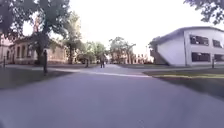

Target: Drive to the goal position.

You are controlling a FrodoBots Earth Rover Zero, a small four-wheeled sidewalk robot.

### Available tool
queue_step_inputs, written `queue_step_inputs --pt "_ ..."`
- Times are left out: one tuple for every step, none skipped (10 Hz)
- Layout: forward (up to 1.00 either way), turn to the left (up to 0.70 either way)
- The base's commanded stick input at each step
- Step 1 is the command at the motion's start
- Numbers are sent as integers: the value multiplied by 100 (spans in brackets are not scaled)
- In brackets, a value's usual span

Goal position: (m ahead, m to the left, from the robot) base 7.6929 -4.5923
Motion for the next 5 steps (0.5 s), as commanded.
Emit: queue_step_inputs --pt "70 0" --pt "70 0" --pt "70 0" --pt "70 0" --pt "70 0"
